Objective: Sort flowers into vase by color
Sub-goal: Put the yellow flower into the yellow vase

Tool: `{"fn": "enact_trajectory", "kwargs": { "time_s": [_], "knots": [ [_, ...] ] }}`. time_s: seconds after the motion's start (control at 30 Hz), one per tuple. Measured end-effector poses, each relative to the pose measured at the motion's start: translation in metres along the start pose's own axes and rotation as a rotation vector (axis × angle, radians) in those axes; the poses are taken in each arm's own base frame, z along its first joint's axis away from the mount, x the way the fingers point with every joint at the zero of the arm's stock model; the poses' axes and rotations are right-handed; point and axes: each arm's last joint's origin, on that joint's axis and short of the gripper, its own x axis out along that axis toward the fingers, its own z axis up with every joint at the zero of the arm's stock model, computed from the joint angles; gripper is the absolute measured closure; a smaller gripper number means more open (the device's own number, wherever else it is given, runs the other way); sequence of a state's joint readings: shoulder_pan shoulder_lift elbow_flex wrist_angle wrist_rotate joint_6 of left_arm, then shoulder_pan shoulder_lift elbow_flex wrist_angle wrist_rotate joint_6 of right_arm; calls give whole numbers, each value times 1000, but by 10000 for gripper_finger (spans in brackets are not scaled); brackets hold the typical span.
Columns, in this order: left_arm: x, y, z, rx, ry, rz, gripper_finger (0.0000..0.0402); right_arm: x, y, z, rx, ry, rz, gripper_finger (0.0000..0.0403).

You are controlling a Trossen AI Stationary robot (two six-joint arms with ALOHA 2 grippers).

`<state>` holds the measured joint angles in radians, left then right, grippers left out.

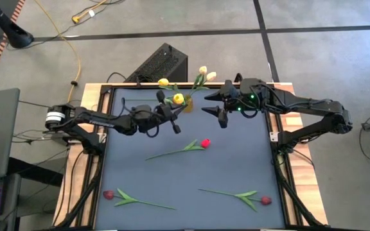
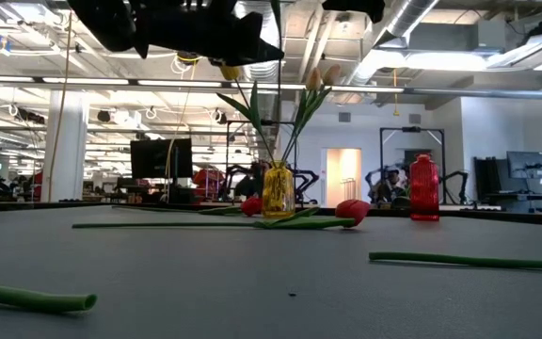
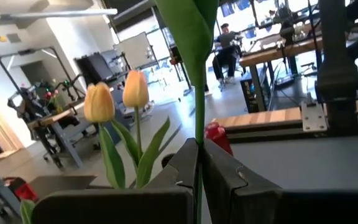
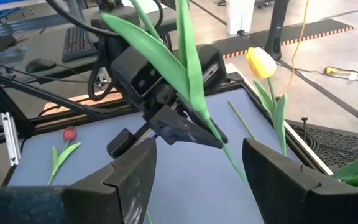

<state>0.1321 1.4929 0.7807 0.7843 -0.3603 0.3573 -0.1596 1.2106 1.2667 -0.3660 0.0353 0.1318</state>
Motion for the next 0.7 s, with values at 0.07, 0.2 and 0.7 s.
{"fn": "enact_trajectory", "kwargs": {
  "time_s": [0.07, 0.2, 0.7],
  "knots": [
    [1, 1, -1, 1, 9, 3, 401, 0, 0, 0, 0, 0, 0, 138],
    [3, 9, -4, 3, 14, 22, 401, 0, 0, 0, 0, 1, 1, 138],
    [29, 31, -32, -43, -33, 71, 401, 3, 1, -2, -1, 15, 4, 138]
  ]
}}
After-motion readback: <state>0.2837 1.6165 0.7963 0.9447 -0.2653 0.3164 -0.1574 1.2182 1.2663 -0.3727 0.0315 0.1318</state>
